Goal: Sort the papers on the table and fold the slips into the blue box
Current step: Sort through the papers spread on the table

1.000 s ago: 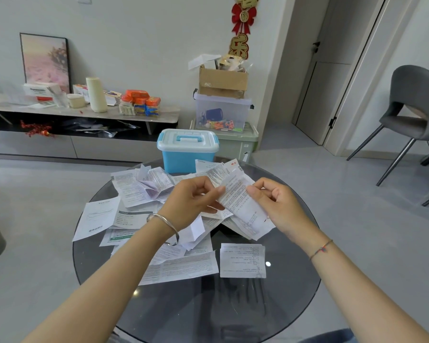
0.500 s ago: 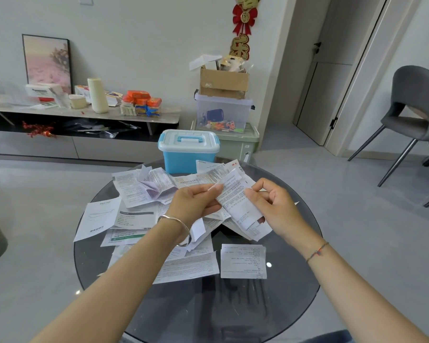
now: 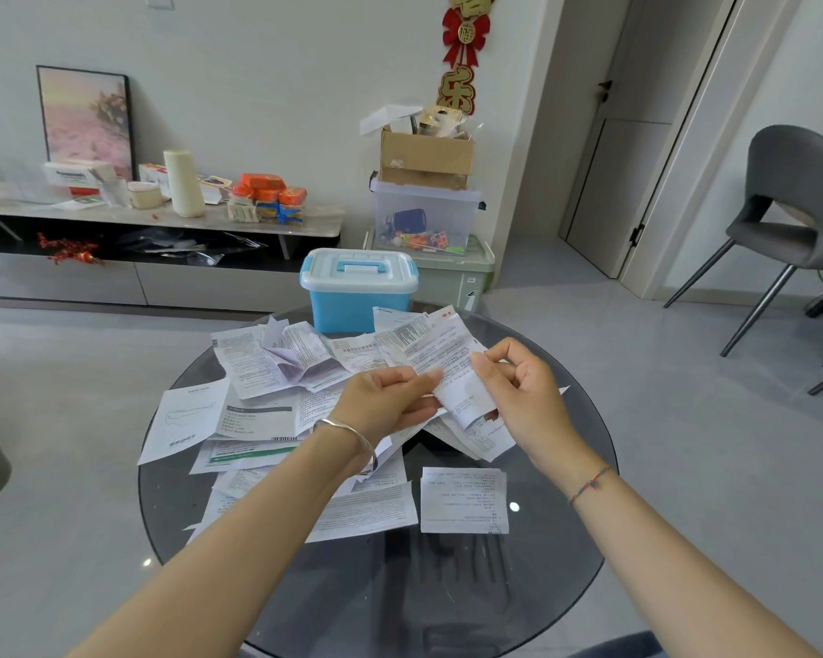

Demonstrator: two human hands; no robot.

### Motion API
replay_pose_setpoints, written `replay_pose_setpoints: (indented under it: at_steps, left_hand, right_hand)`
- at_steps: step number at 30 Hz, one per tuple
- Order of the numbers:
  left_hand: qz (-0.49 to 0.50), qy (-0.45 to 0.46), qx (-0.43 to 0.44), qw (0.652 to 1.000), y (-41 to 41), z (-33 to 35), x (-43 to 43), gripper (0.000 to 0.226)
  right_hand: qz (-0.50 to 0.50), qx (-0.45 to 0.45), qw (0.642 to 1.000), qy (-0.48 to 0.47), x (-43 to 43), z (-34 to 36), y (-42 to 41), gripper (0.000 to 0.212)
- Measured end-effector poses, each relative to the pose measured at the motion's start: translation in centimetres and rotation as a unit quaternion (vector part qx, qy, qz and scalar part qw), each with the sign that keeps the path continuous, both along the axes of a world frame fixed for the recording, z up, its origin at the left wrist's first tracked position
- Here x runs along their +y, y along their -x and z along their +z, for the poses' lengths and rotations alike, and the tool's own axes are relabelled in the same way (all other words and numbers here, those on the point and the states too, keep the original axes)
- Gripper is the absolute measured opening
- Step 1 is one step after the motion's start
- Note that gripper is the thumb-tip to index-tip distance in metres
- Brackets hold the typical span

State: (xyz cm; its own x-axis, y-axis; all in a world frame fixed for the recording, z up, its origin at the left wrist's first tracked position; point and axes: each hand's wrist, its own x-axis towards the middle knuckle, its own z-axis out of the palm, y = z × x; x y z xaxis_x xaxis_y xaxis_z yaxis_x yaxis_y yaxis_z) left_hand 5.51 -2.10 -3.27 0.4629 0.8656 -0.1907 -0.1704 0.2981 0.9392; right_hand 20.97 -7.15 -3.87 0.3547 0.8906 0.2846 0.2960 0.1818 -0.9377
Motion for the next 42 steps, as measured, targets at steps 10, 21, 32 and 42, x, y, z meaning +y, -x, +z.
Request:
replay_pose_setpoints:
  at_steps: [10,21,32,42]
  left_hand:
    - [-0.019,-0.011,0.004,1.000,-0.2,-0.1,-0.6,0.016]
    - [-0.043,-0.017,0.029,0.999,-0.5,-0.3,-0.6,0.015]
    - [-0.063,-0.029,0.050,0.996,0.0,-0.2,-0.3,0.014]
    - [-0.068,-0.065,0.116,0.989,2.3,0.2,2.0,0.010]
  right_hand:
    - [-0.020,0.022,0.999,-0.015,0.1,-0.2,0.5,0.021]
    - [-0.044,0.025,0.998,-0.024,0.3,-0.6,0.5,0.022]
    - [-0.044,0.031,0.998,-0.024,0.3,-0.5,0.6,0.013]
    - [0.079,-0.164,0.983,0.027,-0.3,0.1,-0.7,0.046]
